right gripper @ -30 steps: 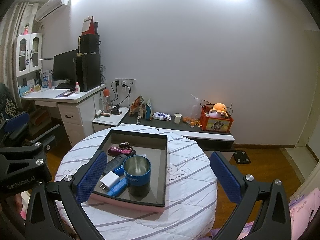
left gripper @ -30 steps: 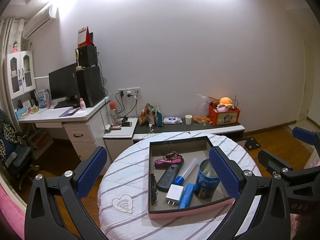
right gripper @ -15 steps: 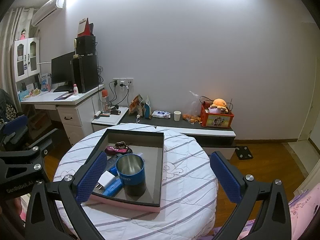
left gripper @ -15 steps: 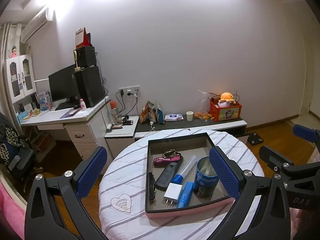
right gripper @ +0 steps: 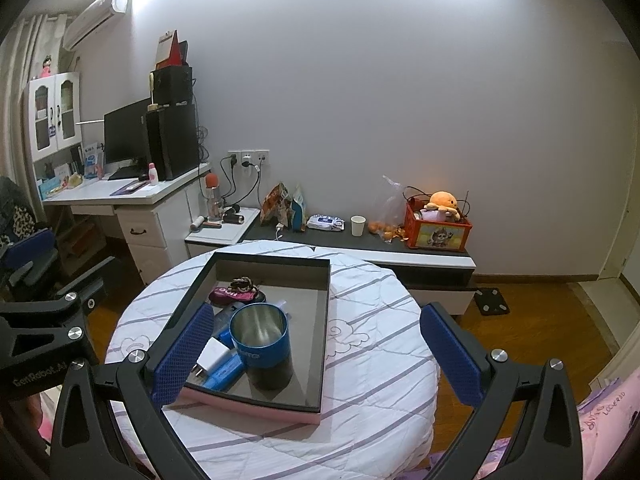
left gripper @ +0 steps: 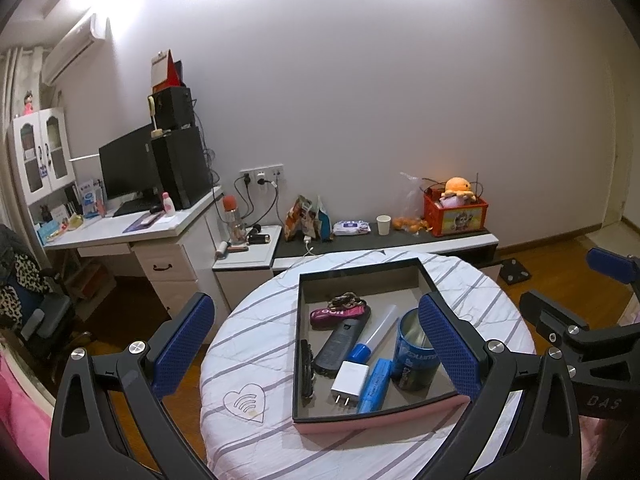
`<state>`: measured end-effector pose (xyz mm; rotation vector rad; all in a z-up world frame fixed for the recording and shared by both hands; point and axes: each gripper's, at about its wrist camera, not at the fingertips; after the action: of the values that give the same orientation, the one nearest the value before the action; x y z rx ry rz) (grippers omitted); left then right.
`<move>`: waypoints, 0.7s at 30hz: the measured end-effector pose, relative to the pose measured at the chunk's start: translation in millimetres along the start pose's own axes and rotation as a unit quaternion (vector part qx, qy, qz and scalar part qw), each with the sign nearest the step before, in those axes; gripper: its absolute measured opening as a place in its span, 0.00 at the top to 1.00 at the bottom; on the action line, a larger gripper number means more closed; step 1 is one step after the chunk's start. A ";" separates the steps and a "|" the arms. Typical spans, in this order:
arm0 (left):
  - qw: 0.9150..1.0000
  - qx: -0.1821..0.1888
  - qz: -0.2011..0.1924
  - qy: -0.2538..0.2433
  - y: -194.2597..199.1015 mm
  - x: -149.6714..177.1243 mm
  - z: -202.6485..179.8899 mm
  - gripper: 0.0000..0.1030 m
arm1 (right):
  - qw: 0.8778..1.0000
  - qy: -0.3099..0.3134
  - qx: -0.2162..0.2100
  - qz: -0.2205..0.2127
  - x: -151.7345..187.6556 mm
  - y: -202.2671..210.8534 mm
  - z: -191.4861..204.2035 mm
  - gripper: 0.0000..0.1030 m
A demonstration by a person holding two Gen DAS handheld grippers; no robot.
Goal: Organize rigid objects
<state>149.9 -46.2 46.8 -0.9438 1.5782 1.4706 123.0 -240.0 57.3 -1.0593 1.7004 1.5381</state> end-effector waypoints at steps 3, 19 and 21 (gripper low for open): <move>1.000 -0.002 0.002 0.000 -1.1 0.6 2.3 0.00 | 1.000 0.004 -0.001 0.002 -0.7 -1.3 2.6 0.00; 1.000 -0.013 -0.008 0.011 -2.7 -4.4 18.7 0.00 | 1.000 0.022 -0.006 -0.009 -14.7 -1.2 20.1 0.00; 1.000 -0.014 -0.009 0.013 -2.4 -4.0 20.4 0.00 | 1.000 0.024 -0.007 -0.007 -14.9 -2.2 22.2 0.00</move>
<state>154.8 -25.9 48.4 -0.9940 1.5671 1.4760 130.6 -215.7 65.8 -1.1219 1.7137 1.5277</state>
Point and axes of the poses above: each gripper's, at about its wrist camera, not at the fingertips, and y roughly against the way its jaws point, z to its left, x to its underside, and after that the axes turned 9 degrees about y, right-handed
